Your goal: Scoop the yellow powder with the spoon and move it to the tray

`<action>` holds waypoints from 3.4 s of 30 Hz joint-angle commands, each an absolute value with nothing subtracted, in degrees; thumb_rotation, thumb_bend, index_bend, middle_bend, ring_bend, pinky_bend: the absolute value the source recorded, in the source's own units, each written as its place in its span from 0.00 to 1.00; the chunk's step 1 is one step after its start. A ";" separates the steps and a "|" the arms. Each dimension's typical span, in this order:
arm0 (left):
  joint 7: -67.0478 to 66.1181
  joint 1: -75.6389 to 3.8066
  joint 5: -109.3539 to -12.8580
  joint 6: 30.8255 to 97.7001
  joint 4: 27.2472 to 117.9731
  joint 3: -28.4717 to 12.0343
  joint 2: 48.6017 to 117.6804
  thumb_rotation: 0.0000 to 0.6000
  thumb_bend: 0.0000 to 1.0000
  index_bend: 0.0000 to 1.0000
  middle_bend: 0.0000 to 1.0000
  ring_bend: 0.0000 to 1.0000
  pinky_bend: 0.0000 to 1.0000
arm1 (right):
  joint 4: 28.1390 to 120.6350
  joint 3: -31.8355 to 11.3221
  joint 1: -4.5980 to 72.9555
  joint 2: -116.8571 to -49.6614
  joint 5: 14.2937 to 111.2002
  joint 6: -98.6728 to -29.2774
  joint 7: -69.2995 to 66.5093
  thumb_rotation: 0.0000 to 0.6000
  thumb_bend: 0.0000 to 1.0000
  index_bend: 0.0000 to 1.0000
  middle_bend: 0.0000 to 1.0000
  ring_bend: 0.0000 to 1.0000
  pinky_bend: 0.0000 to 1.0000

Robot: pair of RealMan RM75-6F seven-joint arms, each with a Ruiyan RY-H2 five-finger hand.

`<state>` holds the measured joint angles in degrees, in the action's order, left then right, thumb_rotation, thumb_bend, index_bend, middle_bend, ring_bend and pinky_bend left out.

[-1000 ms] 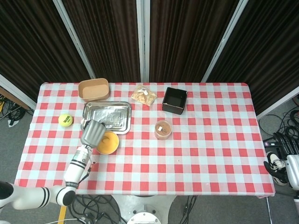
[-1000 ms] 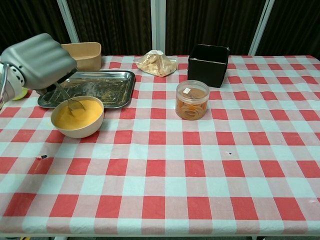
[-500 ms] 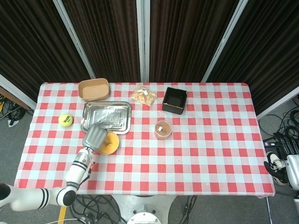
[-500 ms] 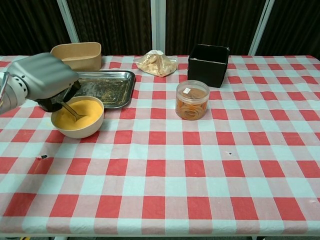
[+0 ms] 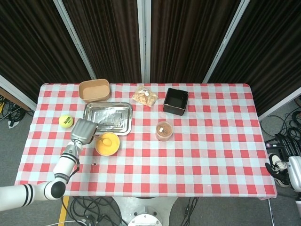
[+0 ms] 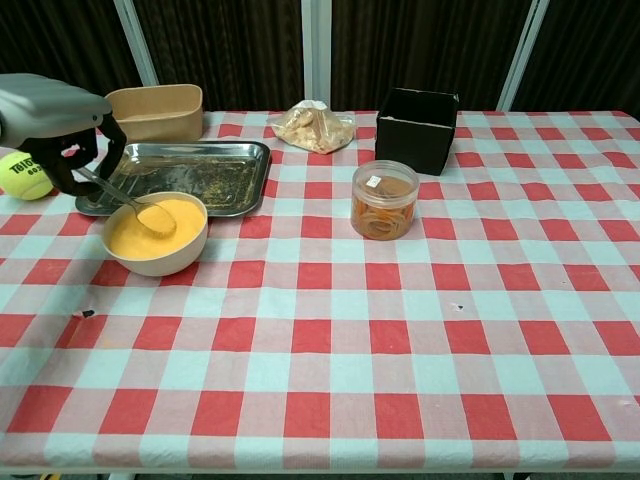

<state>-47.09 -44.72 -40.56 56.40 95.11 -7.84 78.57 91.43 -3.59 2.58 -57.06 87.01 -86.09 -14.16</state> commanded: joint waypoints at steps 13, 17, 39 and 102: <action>-61.05 -45.63 -55.24 70.51 94.73 0.22 82.84 1.00 0.44 0.66 0.93 0.94 1.00 | 91.53 -3.51 2.52 -57.08 87.20 -86.23 -14.05 1.00 0.24 0.00 0.07 0.00 0.00; -68.22 -45.10 -60.06 75.74 91.82 1.97 86.31 1.00 0.44 0.66 0.93 0.94 1.00 | 91.46 -3.48 2.40 -57.02 87.20 -86.38 -14.18 1.00 0.24 0.00 0.07 0.00 0.00; -78.34 -42.61 -65.38 78.00 88.95 1.05 89.78 1.00 0.44 0.66 0.93 0.94 1.00 | 91.05 -3.47 2.36 -57.08 87.38 -86.47 -14.64 1.00 0.24 0.00 0.07 0.00 0.00; -12.77 -26.71 -66.52 79.18 87.26 0.07 70.90 1.00 0.21 0.33 0.36 0.29 0.33 | 89.23 -3.62 3.27 -57.48 87.99 -85.78 -16.30 1.00 0.20 0.00 0.01 0.00 0.00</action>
